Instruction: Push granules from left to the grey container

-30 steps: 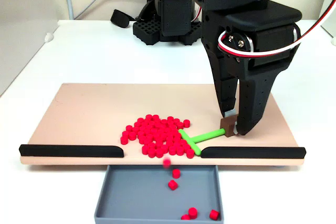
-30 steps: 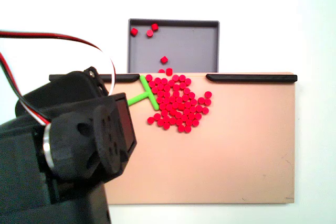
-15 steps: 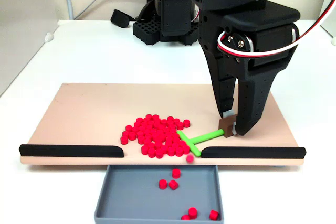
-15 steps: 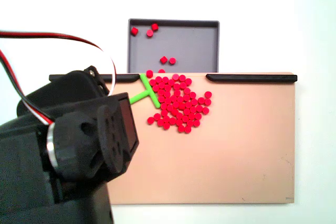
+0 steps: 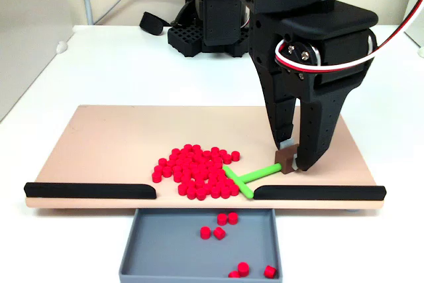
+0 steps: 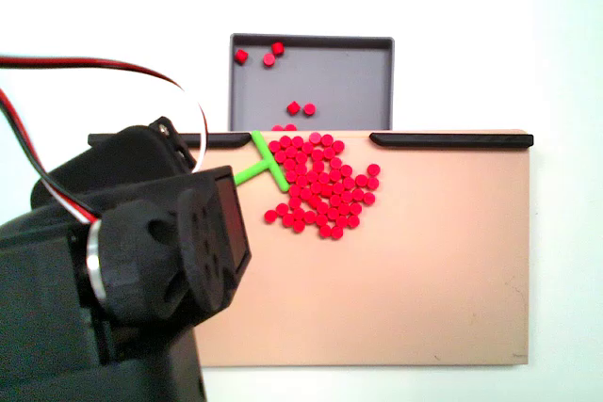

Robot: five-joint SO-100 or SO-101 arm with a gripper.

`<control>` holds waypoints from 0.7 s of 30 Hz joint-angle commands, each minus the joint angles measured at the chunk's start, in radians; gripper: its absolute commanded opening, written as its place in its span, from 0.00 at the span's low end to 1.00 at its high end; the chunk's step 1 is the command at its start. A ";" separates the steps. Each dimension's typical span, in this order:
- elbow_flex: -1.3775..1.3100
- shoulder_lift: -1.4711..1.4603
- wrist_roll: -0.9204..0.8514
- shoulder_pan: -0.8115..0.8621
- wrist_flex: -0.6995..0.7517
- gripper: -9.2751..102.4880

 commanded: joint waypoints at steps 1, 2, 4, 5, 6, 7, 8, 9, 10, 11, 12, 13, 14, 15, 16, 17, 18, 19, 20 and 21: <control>-0.003 0.000 -0.006 0.011 0.002 0.08; -0.003 0.000 -0.006 0.011 0.002 0.08; -0.003 0.000 -0.009 0.014 0.002 0.08; -0.003 0.000 -0.009 0.014 0.002 0.08; -0.003 0.000 -0.011 0.015 0.002 0.08; -0.003 0.000 -0.011 0.017 0.002 0.08; -0.003 0.000 -0.012 0.017 0.002 0.08; -0.003 0.000 -0.012 0.018 0.002 0.08; -0.003 0.000 -0.012 0.020 0.002 0.08; -0.003 0.000 -0.014 0.021 0.002 0.08; -0.003 0.000 -0.014 0.021 0.002 0.08; -0.003 0.000 -0.015 0.023 0.003 0.08; -0.003 0.000 -0.015 0.025 0.003 0.08; -0.003 0.000 -0.015 0.026 0.003 0.08; -0.003 0.000 -0.017 0.026 0.003 0.08; -0.003 0.000 -0.017 0.028 0.003 0.08; -0.003 0.000 -0.018 0.028 0.003 0.08; -0.003 0.000 -0.018 0.029 0.003 0.08; -0.003 0.000 -0.018 0.029 0.003 0.08; -0.003 0.000 -0.020 0.031 0.003 0.08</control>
